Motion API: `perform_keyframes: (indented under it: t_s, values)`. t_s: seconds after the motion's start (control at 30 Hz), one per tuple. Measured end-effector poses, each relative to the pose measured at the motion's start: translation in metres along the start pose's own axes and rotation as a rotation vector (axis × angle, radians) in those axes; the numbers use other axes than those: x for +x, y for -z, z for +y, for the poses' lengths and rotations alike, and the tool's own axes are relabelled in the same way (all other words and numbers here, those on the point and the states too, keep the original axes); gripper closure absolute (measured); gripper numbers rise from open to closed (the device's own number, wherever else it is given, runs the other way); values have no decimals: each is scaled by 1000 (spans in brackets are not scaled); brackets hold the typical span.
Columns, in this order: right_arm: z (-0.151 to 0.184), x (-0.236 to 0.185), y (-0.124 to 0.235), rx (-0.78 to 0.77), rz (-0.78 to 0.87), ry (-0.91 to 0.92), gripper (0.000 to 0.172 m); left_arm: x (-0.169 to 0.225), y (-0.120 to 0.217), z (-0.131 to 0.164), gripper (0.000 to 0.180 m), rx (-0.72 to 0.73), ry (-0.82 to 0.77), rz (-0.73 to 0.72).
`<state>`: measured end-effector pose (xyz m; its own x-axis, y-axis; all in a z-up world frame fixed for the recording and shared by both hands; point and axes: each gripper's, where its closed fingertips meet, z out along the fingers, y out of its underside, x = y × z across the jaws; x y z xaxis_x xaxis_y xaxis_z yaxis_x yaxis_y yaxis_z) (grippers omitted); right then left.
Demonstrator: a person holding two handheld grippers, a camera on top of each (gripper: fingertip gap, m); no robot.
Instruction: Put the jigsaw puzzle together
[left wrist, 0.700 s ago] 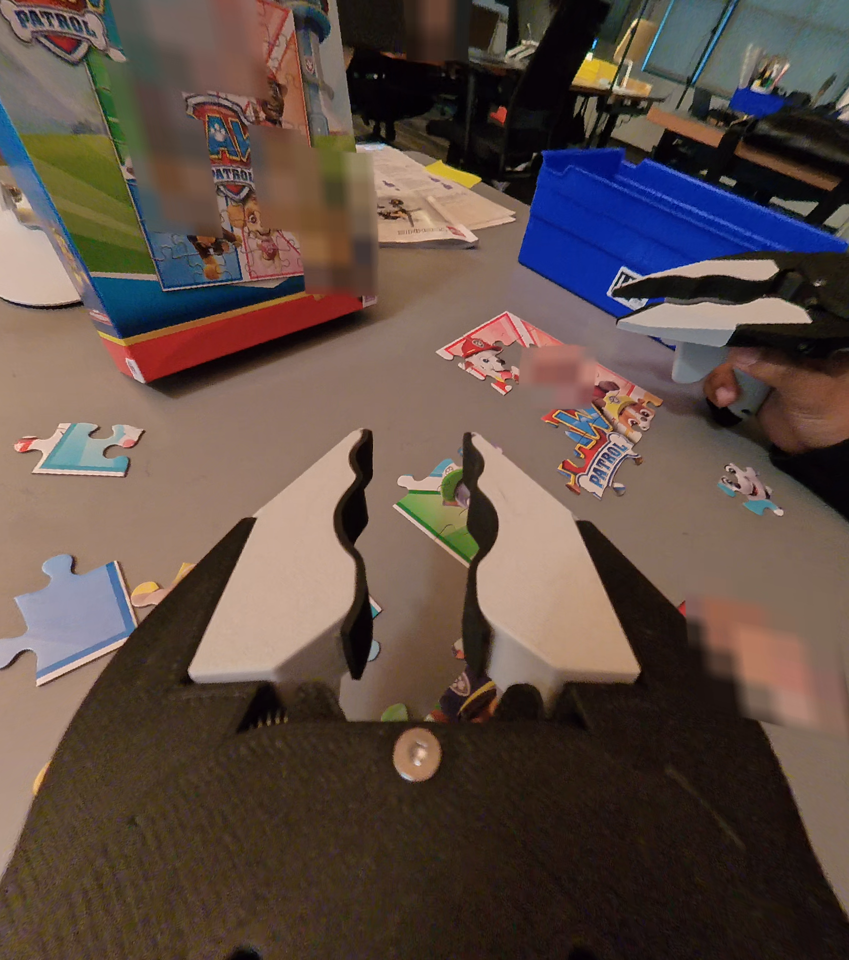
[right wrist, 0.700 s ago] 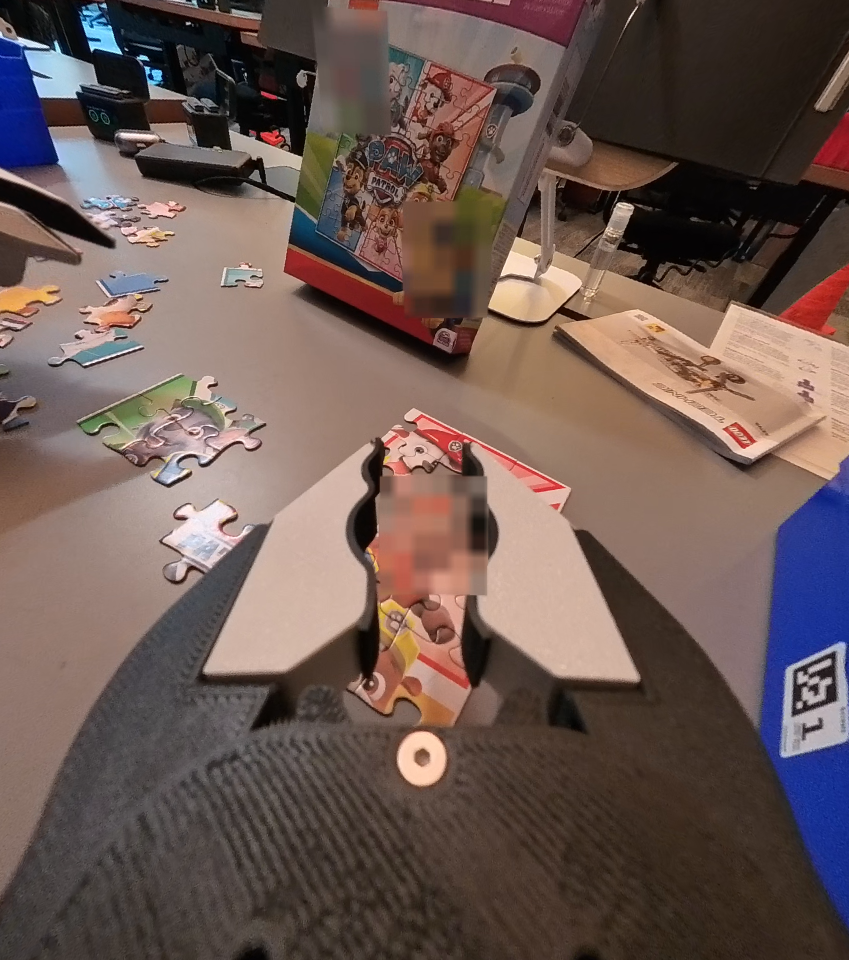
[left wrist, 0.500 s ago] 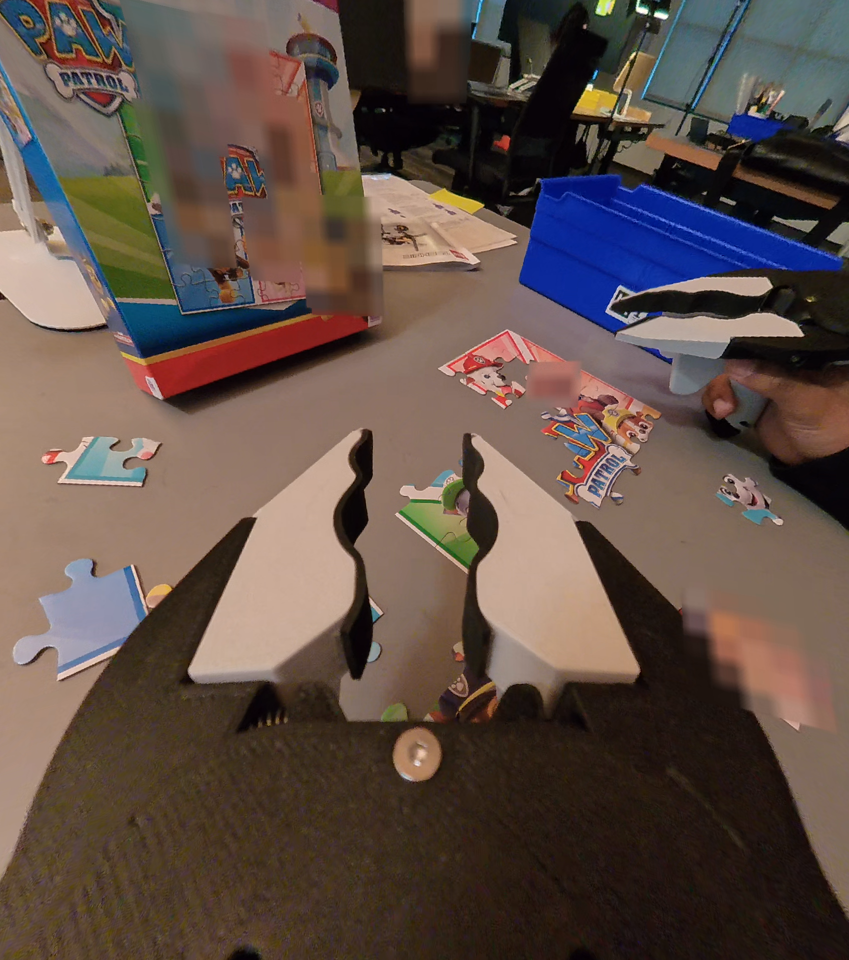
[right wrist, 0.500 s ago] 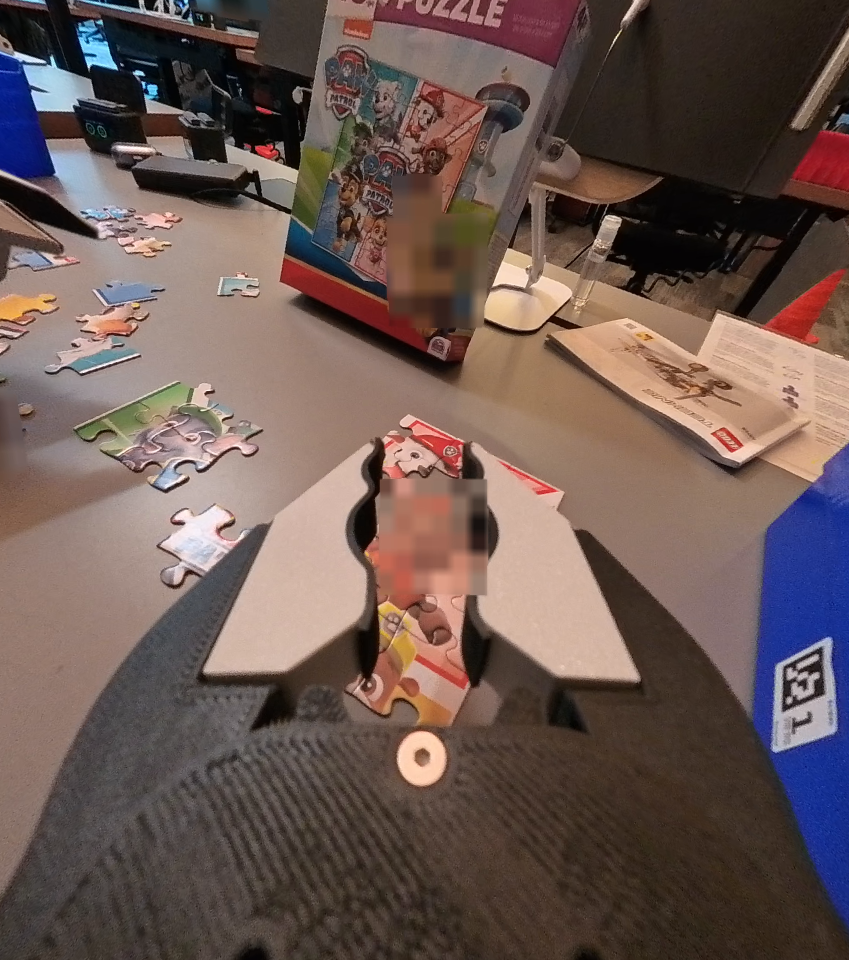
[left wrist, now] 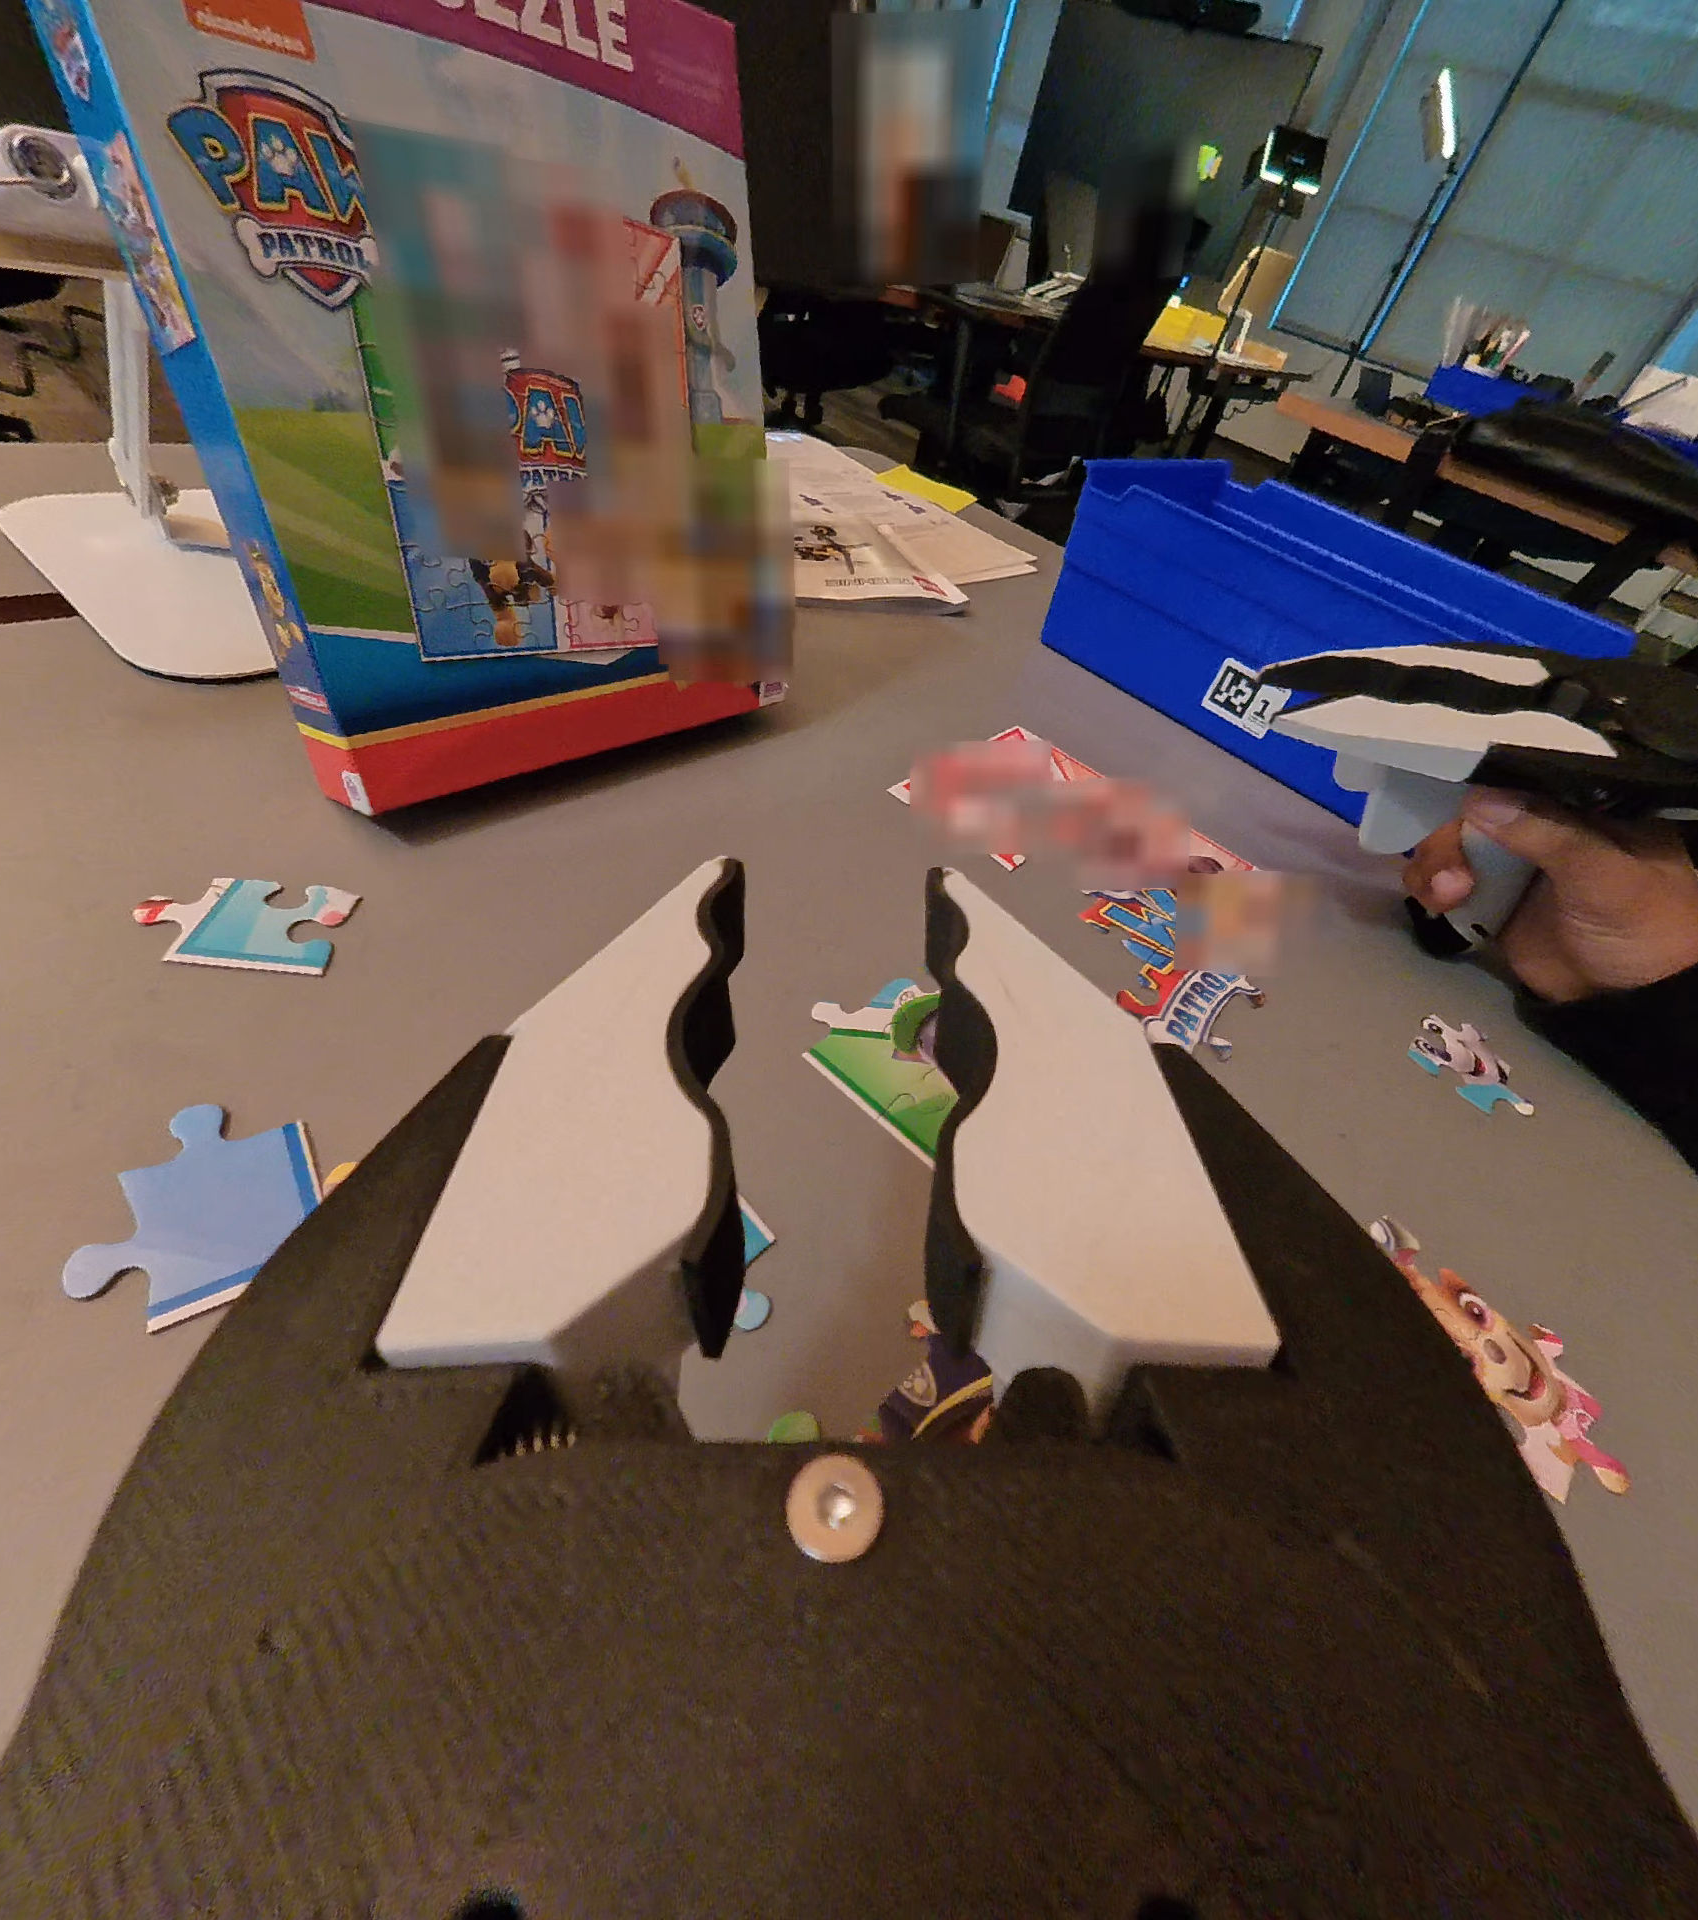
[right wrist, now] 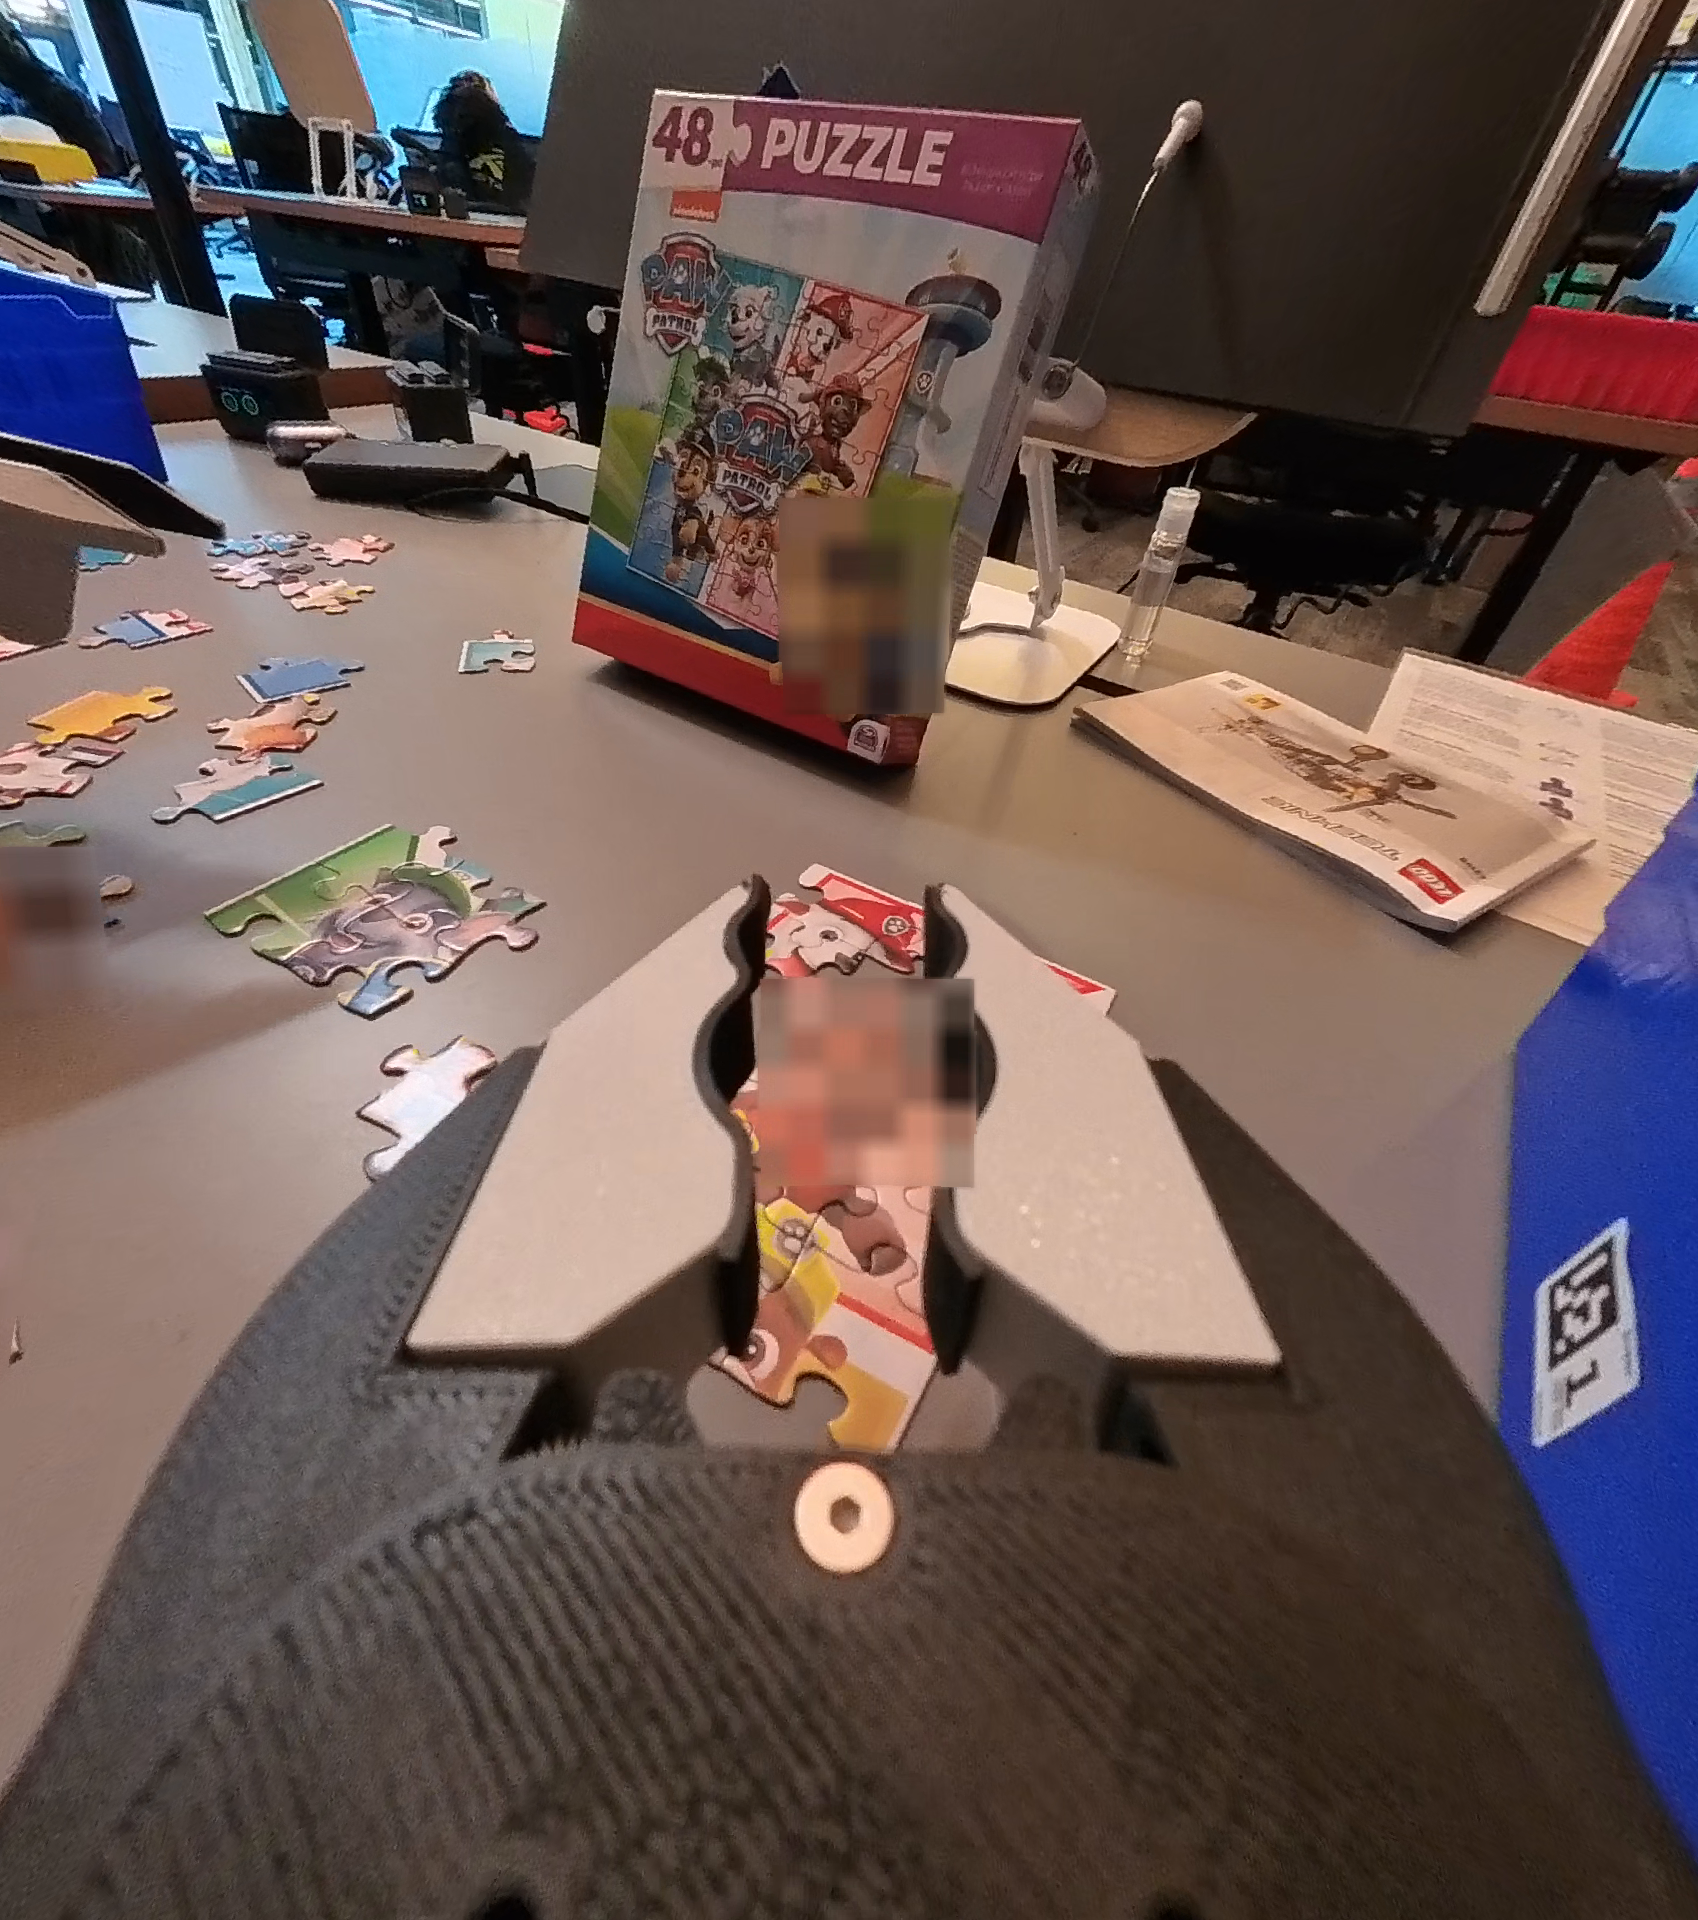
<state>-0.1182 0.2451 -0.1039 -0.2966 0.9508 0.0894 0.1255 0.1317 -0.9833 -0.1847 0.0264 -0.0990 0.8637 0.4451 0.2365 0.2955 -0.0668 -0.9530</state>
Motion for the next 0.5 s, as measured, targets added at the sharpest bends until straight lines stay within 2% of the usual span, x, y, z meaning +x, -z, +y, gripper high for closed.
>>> perform_keyframes:
  t_s: [0.33,0.5]
  values:
    - [0,-3,0,-5,-11,-3,144,-10,3,-2,147,9,-31,-57]
    - [-13,2,8,68,26,6,155,-27,11,-8,144,52,4,-120]
